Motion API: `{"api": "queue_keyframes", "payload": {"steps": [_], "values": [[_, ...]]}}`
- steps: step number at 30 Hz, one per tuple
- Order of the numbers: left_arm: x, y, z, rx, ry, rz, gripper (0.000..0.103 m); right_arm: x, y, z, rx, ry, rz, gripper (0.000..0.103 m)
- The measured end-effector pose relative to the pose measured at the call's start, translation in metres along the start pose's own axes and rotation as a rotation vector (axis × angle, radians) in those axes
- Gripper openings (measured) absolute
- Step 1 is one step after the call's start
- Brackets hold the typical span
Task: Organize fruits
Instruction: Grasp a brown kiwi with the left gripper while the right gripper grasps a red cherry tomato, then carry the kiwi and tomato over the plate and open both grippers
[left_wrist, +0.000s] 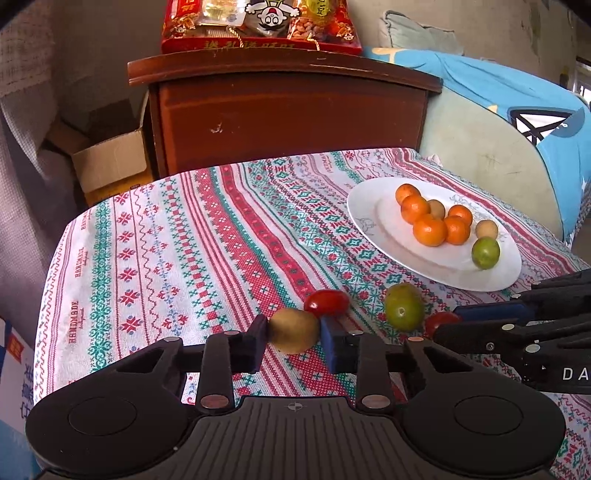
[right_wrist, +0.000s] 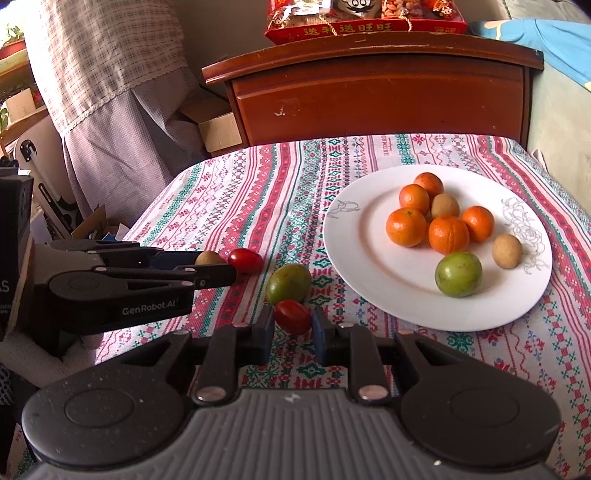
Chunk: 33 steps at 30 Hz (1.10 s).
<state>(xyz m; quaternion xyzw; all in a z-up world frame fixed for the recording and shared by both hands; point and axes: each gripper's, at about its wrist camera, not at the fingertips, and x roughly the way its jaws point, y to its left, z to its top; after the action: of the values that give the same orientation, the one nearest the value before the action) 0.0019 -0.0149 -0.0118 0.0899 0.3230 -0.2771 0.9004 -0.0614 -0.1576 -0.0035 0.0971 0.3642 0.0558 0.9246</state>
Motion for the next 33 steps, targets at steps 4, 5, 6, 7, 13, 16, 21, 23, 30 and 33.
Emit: {"api": "queue_keyframes", "payload": {"steps": [4,5,6,7,13,16,21,23,30,33], "values": [[-0.005,0.001,0.003,-0.029,-0.007,-0.007,0.027,-0.001,0.0,0.001,-0.002,-0.008,0.001,0.022],[-0.008,0.001,0.005,-0.035,-0.017,-0.009,0.027,-0.002,0.0,0.002,-0.004,-0.012,0.001,0.022],[-0.011,0.001,0.007,-0.042,-0.027,-0.01,0.027,-0.003,0.0,0.003,-0.003,-0.017,0.001,0.022],[-0.014,0.001,0.009,-0.05,-0.038,-0.011,0.027,-0.005,0.0,0.005,0.0,-0.023,0.002,0.022],[-0.03,-0.006,0.03,-0.085,-0.112,-0.033,0.027,-0.017,-0.007,0.02,0.021,-0.079,-0.006,0.022],[-0.032,-0.013,0.041,-0.1,-0.137,-0.058,0.027,-0.023,-0.014,0.027,0.035,-0.109,-0.021,0.022],[-0.026,-0.029,0.055,-0.103,-0.161,-0.094,0.027,-0.032,-0.03,0.038,0.065,-0.154,-0.061,0.022],[-0.022,-0.035,0.059,-0.107,-0.159,-0.108,0.027,-0.036,-0.037,0.041,0.078,-0.17,-0.081,0.022],[-0.001,-0.059,0.064,-0.116,-0.126,-0.157,0.027,-0.044,-0.068,0.047,0.161,-0.202,-0.159,0.022],[0.009,-0.069,0.062,-0.105,-0.101,-0.162,0.027,-0.042,-0.078,0.045,0.197,-0.194,-0.176,0.022]]}}
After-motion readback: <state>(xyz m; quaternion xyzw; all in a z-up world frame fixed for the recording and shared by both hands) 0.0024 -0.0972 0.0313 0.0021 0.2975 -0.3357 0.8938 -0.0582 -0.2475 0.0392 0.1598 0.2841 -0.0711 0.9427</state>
